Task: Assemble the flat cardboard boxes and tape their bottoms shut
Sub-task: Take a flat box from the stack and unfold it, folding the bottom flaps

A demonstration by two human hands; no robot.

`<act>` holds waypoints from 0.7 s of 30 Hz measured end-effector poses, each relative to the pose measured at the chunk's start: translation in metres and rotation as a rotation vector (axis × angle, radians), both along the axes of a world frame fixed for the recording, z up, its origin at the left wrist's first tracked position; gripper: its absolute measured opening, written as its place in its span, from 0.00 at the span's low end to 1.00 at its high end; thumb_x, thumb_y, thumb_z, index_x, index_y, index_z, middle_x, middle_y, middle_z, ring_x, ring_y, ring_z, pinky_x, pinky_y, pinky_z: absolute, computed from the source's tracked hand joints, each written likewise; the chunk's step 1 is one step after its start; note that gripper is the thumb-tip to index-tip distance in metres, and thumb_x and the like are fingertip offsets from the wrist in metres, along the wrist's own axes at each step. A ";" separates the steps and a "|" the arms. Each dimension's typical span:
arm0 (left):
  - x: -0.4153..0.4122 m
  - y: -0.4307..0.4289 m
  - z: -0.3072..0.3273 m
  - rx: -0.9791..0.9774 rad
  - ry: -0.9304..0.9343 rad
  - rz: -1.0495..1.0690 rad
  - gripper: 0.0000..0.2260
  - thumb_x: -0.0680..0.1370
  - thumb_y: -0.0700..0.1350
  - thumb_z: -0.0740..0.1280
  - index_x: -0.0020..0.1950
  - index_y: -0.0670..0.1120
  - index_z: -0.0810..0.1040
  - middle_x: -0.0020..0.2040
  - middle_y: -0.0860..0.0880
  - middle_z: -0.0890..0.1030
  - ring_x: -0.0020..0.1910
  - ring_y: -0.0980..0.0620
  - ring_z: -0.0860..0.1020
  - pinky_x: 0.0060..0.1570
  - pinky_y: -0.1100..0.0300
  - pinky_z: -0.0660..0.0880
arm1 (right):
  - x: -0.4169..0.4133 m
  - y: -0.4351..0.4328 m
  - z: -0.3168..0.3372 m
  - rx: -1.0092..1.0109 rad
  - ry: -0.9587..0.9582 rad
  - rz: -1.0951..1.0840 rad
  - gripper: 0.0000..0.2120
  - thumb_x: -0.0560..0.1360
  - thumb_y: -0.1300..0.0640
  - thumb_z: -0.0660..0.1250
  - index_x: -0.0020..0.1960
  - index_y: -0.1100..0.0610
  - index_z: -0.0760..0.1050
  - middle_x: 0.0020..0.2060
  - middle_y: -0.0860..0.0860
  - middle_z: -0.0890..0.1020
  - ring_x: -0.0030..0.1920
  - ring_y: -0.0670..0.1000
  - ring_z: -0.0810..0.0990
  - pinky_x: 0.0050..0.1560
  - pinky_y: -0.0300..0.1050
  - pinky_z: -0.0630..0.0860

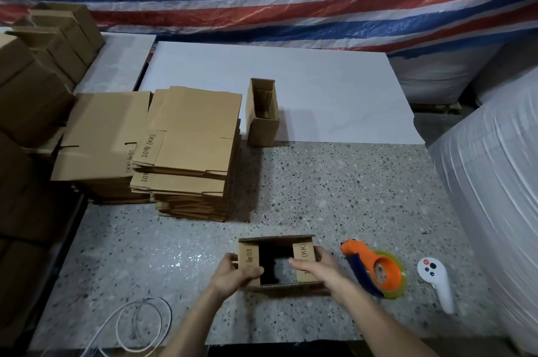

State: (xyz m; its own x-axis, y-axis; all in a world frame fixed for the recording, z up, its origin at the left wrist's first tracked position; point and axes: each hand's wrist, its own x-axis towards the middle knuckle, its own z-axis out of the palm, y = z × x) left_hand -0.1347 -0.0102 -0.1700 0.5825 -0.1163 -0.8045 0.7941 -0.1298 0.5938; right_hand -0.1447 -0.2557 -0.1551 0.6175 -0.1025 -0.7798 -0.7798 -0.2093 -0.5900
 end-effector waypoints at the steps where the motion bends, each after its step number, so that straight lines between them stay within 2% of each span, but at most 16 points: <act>1: 0.004 -0.004 0.000 0.033 0.014 0.015 0.29 0.68 0.41 0.81 0.61 0.41 0.69 0.53 0.42 0.83 0.46 0.48 0.84 0.36 0.59 0.79 | 0.000 0.002 0.002 0.000 -0.016 -0.021 0.59 0.53 0.34 0.80 0.77 0.53 0.62 0.70 0.52 0.75 0.65 0.53 0.75 0.66 0.51 0.71; 4: 0.010 -0.006 0.001 0.034 0.058 0.019 0.27 0.68 0.40 0.81 0.59 0.41 0.69 0.48 0.44 0.84 0.37 0.52 0.84 0.29 0.62 0.76 | -0.004 -0.003 0.007 0.069 -0.055 -0.032 0.56 0.60 0.27 0.75 0.80 0.47 0.57 0.78 0.50 0.64 0.76 0.55 0.64 0.73 0.58 0.63; 6: 0.010 -0.003 0.000 0.040 0.052 -0.010 0.29 0.68 0.41 0.81 0.62 0.40 0.69 0.48 0.44 0.84 0.36 0.53 0.84 0.29 0.62 0.76 | -0.010 -0.013 0.010 0.239 -0.124 -0.031 0.52 0.59 0.27 0.75 0.77 0.37 0.58 0.79 0.47 0.61 0.78 0.54 0.61 0.75 0.62 0.60; 7: 0.009 -0.003 -0.001 0.035 0.042 -0.009 0.31 0.68 0.41 0.81 0.65 0.40 0.68 0.49 0.44 0.84 0.38 0.51 0.84 0.30 0.62 0.77 | -0.015 -0.018 0.013 0.331 -0.157 -0.009 0.50 0.59 0.31 0.78 0.75 0.33 0.58 0.78 0.46 0.60 0.77 0.50 0.62 0.75 0.60 0.62; 8: 0.009 -0.003 0.000 0.020 0.031 -0.001 0.35 0.69 0.40 0.80 0.70 0.41 0.66 0.51 0.43 0.84 0.41 0.50 0.84 0.32 0.62 0.77 | -0.019 -0.023 0.016 0.385 -0.176 0.044 0.50 0.59 0.36 0.81 0.73 0.31 0.58 0.77 0.43 0.61 0.75 0.44 0.64 0.74 0.54 0.65; 10: 0.008 -0.005 0.002 -0.039 -0.010 0.007 0.45 0.71 0.37 0.79 0.79 0.52 0.56 0.54 0.43 0.83 0.48 0.48 0.84 0.37 0.61 0.80 | -0.026 -0.029 0.018 0.376 -0.201 0.181 0.55 0.59 0.46 0.85 0.74 0.30 0.54 0.73 0.38 0.60 0.71 0.35 0.64 0.71 0.40 0.66; 11: 0.007 -0.005 0.004 -0.071 -0.033 0.003 0.48 0.71 0.37 0.78 0.80 0.59 0.53 0.56 0.44 0.83 0.49 0.48 0.84 0.39 0.60 0.80 | -0.028 -0.029 0.015 0.340 -0.222 0.227 0.57 0.59 0.49 0.85 0.75 0.32 0.52 0.72 0.38 0.60 0.72 0.37 0.62 0.72 0.42 0.63; 13: 0.007 -0.003 0.007 -0.096 -0.070 -0.009 0.46 0.71 0.37 0.78 0.79 0.62 0.56 0.56 0.44 0.83 0.49 0.48 0.85 0.40 0.60 0.80 | -0.027 -0.027 0.010 0.253 -0.247 0.221 0.57 0.59 0.51 0.85 0.76 0.33 0.53 0.71 0.40 0.61 0.73 0.44 0.61 0.74 0.50 0.62; 14: 0.007 -0.002 0.009 -0.103 -0.073 -0.026 0.45 0.71 0.39 0.78 0.79 0.62 0.58 0.57 0.43 0.83 0.50 0.48 0.85 0.41 0.60 0.80 | -0.026 -0.025 0.010 0.218 -0.253 0.171 0.55 0.59 0.51 0.85 0.75 0.32 0.55 0.69 0.39 0.63 0.71 0.44 0.64 0.72 0.48 0.66; 15: 0.007 -0.002 0.011 -0.111 -0.065 -0.051 0.43 0.72 0.43 0.78 0.78 0.63 0.59 0.58 0.43 0.82 0.51 0.48 0.84 0.42 0.60 0.80 | -0.025 -0.023 0.009 0.193 -0.268 0.119 0.51 0.59 0.50 0.84 0.71 0.29 0.58 0.67 0.38 0.66 0.68 0.42 0.68 0.66 0.41 0.72; 17: 0.007 0.001 0.011 -0.138 -0.026 -0.080 0.37 0.73 0.58 0.73 0.78 0.64 0.59 0.64 0.45 0.79 0.57 0.47 0.82 0.52 0.55 0.80 | -0.024 -0.018 0.007 0.122 -0.300 0.067 0.44 0.61 0.49 0.83 0.66 0.26 0.60 0.64 0.37 0.69 0.61 0.37 0.73 0.50 0.30 0.76; 19: 0.005 0.006 0.008 -0.233 0.057 -0.005 0.33 0.73 0.71 0.63 0.76 0.63 0.65 0.69 0.48 0.76 0.63 0.46 0.79 0.62 0.50 0.76 | -0.024 -0.010 0.004 0.020 -0.338 0.034 0.39 0.64 0.46 0.80 0.64 0.24 0.62 0.64 0.40 0.72 0.60 0.40 0.75 0.44 0.32 0.76; 21: -0.001 0.011 0.001 -0.274 0.054 0.037 0.34 0.70 0.77 0.61 0.73 0.65 0.68 0.69 0.52 0.76 0.65 0.49 0.78 0.61 0.53 0.76 | -0.022 -0.004 0.000 -0.022 -0.368 -0.015 0.33 0.63 0.42 0.78 0.59 0.20 0.64 0.62 0.40 0.75 0.59 0.44 0.76 0.50 0.43 0.81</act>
